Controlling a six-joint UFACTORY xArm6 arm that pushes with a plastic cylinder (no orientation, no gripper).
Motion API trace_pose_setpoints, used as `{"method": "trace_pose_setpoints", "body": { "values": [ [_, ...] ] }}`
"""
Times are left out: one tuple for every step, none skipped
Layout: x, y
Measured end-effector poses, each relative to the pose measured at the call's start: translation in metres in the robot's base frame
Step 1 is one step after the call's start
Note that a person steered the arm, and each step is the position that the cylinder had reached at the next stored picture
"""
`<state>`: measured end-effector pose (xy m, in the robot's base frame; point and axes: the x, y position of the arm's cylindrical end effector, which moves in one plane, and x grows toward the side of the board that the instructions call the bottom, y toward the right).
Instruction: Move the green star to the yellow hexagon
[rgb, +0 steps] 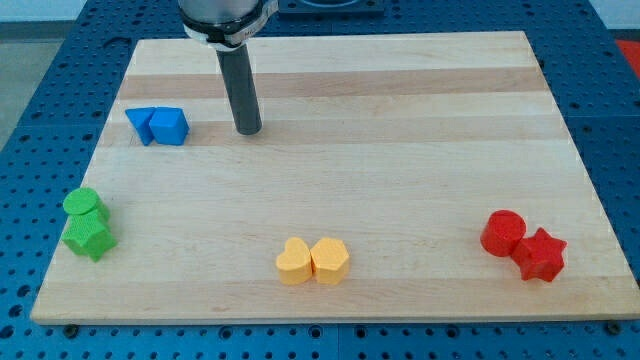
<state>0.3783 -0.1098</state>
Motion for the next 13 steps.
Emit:
{"method": "trace_pose_setpoints", "body": {
  "values": [
    [0.000, 0.000],
    [0.008, 0.007],
    [0.014, 0.028],
    [0.016, 0.032],
    [0.018, 0.032],
    [0.018, 0.032],
    [0.018, 0.032],
    [0.041, 0.033],
    [0.082, 0.023],
    [0.125, -0.015],
    [0.176, -0.054],
    [0.223, -0.092],
    [0.231, -0.172]
  ]
}}
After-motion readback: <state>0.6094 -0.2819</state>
